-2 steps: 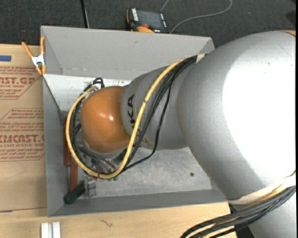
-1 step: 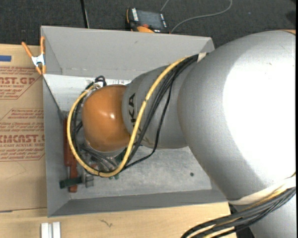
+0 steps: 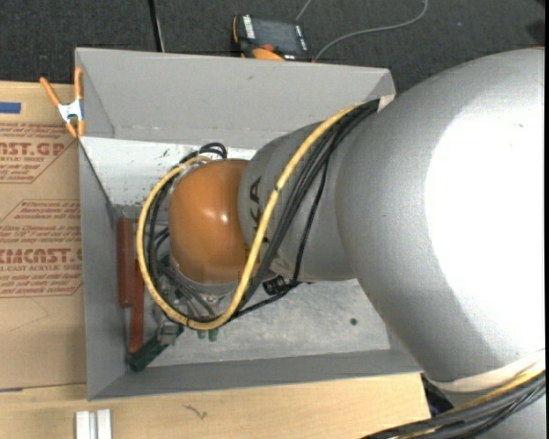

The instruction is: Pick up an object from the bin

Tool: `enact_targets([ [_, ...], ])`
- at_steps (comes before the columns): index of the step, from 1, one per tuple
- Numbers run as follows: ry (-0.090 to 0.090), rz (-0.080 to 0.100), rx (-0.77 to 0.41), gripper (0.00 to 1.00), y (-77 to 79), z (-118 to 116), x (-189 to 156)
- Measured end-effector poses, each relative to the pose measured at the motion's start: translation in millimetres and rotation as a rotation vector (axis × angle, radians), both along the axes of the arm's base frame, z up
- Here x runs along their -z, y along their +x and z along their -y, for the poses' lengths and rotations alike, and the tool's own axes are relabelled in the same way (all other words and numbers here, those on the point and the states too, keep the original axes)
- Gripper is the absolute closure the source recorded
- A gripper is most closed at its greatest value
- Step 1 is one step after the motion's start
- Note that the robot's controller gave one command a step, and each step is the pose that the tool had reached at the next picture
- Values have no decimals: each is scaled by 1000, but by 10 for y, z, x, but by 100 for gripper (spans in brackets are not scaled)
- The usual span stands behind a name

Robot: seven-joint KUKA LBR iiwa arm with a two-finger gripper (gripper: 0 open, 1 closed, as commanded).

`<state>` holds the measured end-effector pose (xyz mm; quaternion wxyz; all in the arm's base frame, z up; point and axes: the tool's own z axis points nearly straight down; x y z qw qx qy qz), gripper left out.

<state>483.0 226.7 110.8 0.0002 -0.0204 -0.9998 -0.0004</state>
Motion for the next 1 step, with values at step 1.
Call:
enact_targets([
  [1,-1,0,370,100,9,148,-135],
])
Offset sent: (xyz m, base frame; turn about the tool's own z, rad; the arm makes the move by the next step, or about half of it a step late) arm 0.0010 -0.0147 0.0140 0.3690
